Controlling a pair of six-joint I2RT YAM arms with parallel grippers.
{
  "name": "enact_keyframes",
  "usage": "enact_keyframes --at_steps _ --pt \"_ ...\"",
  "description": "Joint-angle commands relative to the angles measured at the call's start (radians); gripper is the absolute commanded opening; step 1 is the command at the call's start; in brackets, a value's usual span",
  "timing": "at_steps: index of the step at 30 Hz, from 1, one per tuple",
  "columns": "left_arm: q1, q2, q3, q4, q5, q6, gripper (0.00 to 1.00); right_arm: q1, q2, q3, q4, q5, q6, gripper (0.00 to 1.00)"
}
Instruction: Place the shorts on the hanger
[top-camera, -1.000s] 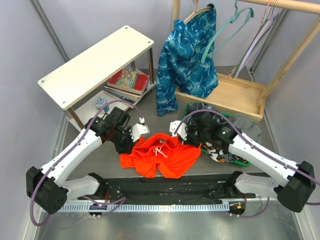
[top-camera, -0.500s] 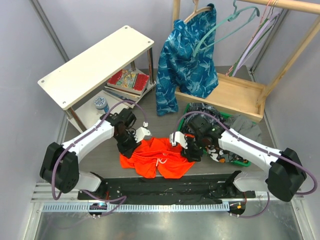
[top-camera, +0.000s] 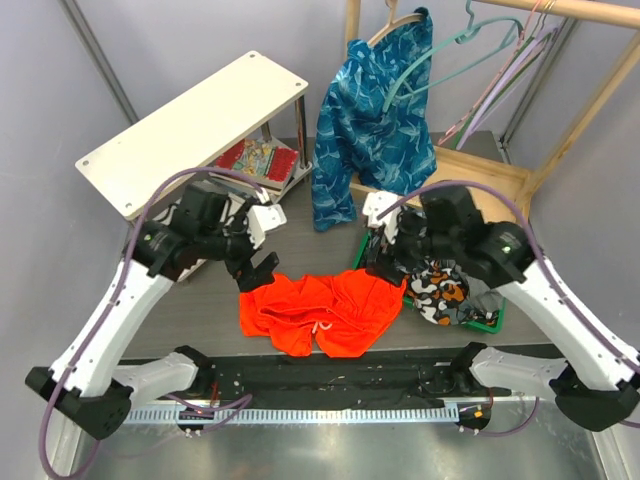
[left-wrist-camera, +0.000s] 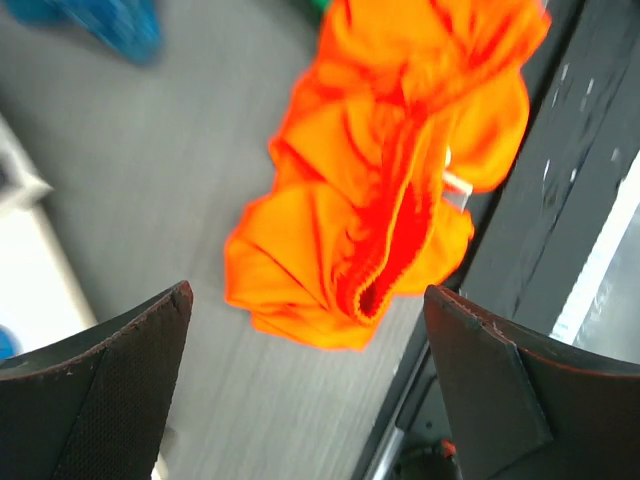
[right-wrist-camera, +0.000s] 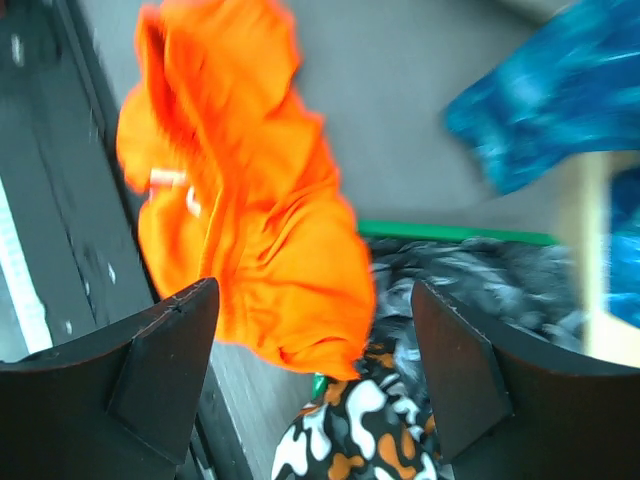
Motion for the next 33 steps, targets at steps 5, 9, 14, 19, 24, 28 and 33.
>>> enact_keyframes --at_steps 5,9,14,19,24,28,33 --pt "0.004 -0.034 0.143 0.051 -0.003 -0.156 0.97 -0.003 -0.008 0.306 0.089 0.251 0.284 0.86" --pt "0.016 -0.037 0.171 0.091 -0.022 -0.184 0.97 -0.05 -0.003 0.343 0.261 0.44 0.459 0.87" --pt "0.021 -0.034 0.192 0.115 -0.016 -0.221 0.98 -0.165 0.073 0.477 0.361 0.541 0.676 0.86" --pt "0.019 -0.048 0.186 0.137 -0.002 -0.236 0.98 -0.26 0.158 0.583 0.413 0.592 0.794 0.86" --pt "0.019 -0.059 0.168 0.164 0.016 -0.25 0.98 -0.334 0.217 0.614 0.535 0.599 0.886 0.84" --pt "0.019 -0.071 0.166 0.175 0.03 -0.254 0.99 -0.388 0.299 0.649 0.585 0.587 0.978 0.83" --pt "0.019 -0.086 0.159 0.178 0.035 -0.254 0.99 -0.425 0.385 0.613 0.747 0.598 1.088 0.8"
